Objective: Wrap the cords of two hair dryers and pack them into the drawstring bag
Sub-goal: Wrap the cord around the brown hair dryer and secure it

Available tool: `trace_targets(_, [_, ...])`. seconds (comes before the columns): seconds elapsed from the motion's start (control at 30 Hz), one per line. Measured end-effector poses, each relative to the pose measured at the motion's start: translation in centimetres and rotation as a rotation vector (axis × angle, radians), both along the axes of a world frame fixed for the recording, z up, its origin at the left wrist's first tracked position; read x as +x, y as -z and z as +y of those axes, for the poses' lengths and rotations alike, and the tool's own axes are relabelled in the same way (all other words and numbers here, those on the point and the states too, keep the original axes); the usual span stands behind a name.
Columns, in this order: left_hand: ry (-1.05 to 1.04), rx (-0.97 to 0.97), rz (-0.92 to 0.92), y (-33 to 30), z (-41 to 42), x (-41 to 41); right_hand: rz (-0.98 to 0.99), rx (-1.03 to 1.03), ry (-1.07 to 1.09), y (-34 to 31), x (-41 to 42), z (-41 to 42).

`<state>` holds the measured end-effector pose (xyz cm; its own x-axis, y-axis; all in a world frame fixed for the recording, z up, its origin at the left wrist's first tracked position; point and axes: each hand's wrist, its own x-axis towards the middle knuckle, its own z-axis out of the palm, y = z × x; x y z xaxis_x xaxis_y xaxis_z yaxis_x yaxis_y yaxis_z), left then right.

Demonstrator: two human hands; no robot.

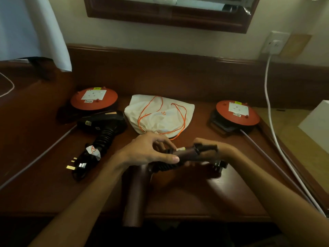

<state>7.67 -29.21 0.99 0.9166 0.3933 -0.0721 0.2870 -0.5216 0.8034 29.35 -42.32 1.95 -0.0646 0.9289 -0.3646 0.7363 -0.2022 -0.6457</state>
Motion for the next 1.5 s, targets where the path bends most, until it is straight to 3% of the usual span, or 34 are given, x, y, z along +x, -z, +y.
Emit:
trace_targets(0.13, [0.037,0.279,0.186,0.0,-1.9,1.6,-0.121,-0.162,-0.096,-0.6,1.5,2.7])
trace_targets(0.27, [-0.001,0.461,0.276,0.2,-2.7,2.8,-0.153,-0.054,-0.075,-2.6,0.4,3.5])
trace_targets(0.37, [0.079,0.413,0.331,-0.5,-2.3,3.1,-0.284,0.031,-0.066,-3.2,-1.5,2.8])
trace_targets(0.47, [0.104,0.372,0.406,-0.3,-1.7,3.4,-0.198,0.106,0.026,-3.7,-2.7,1.2])
trace_targets(0.57, [0.039,0.454,0.375,0.6,-2.3,3.7,-0.181,0.14,0.115,-3.4,-3.4,0.4])
trace_targets(0.77, [-0.038,0.477,0.295,1.1,-2.3,3.8,0.113,0.246,0.393,-1.6,-3.8,-1.2])
trace_targets(1.07, [-0.127,0.429,0.243,1.0,-0.5,3.0,-0.36,0.821,0.62,5.4,-6.6,-6.7])
trace_targets(1.27, [-0.115,0.521,0.25,1.4,-1.3,3.2,-0.406,0.972,0.596,7.9,-7.7,-8.0])
trace_targets(1.5, [-0.092,0.521,0.211,1.0,-2.5,3.3,-0.167,1.02,0.731,9.7,-8.4,-10.0])
